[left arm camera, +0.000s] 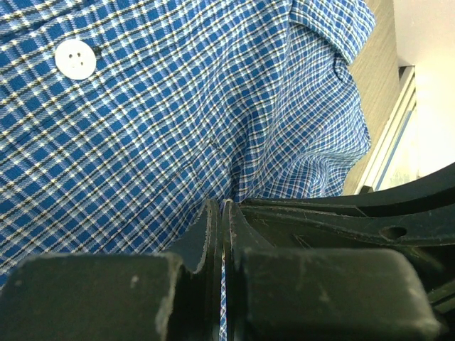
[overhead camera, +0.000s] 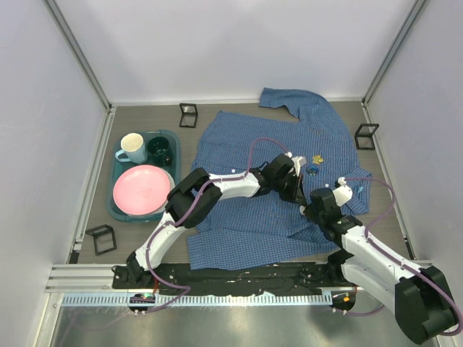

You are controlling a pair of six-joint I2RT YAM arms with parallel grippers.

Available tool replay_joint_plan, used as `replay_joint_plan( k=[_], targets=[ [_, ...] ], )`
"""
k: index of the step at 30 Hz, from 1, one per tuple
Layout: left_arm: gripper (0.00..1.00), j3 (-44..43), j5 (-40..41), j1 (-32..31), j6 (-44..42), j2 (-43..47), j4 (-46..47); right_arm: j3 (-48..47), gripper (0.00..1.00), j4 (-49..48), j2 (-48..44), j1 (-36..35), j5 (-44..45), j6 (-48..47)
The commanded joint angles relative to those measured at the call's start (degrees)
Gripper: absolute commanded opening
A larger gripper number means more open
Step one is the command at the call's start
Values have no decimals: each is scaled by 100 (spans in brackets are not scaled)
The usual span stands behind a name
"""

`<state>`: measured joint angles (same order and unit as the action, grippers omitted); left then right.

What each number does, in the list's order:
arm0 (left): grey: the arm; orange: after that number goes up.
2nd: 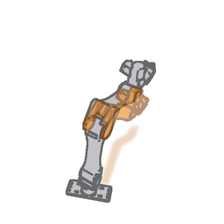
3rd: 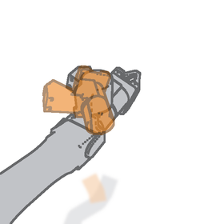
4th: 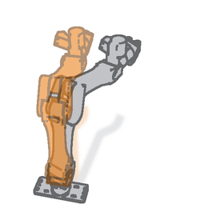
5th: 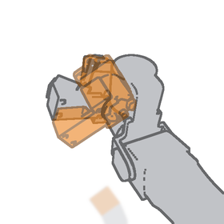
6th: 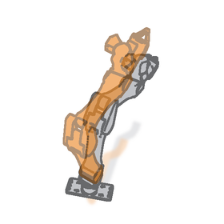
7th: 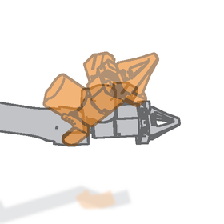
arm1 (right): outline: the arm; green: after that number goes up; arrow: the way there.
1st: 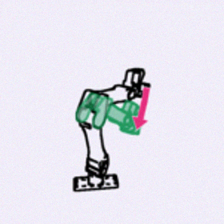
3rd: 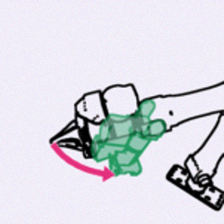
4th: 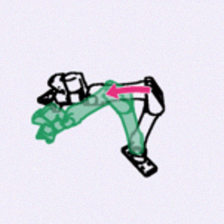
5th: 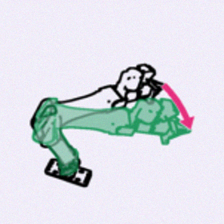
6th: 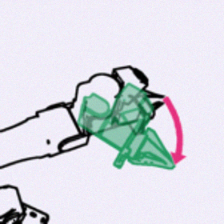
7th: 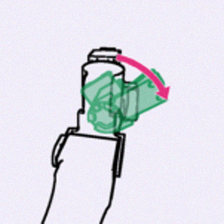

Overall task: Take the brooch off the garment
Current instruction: Remove the brooch from the clothes.

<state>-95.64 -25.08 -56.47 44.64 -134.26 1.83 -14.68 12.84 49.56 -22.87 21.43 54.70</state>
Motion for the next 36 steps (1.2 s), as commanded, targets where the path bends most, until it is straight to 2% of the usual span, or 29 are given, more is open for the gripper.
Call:
replay_joint_plan(
  k=[1, 11, 19, 36],
  targets=[
    [0, -403, -120, -198, 62, 119, -103, -219, 18, -273, 492, -42, -798, -336],
    [0, -562, -111, -268, 273, 57, -148, -545, 19, -99, 695, -94, -957, -890],
    [0, -430, 21, -268, 45, 128, -165, -703, 25, 473, 37, -33, -219, -399],
    [0, -359, 74, -268, -61, 172, -165, -484, 24, 500, -210, -15, -297, 50]
  ],
)
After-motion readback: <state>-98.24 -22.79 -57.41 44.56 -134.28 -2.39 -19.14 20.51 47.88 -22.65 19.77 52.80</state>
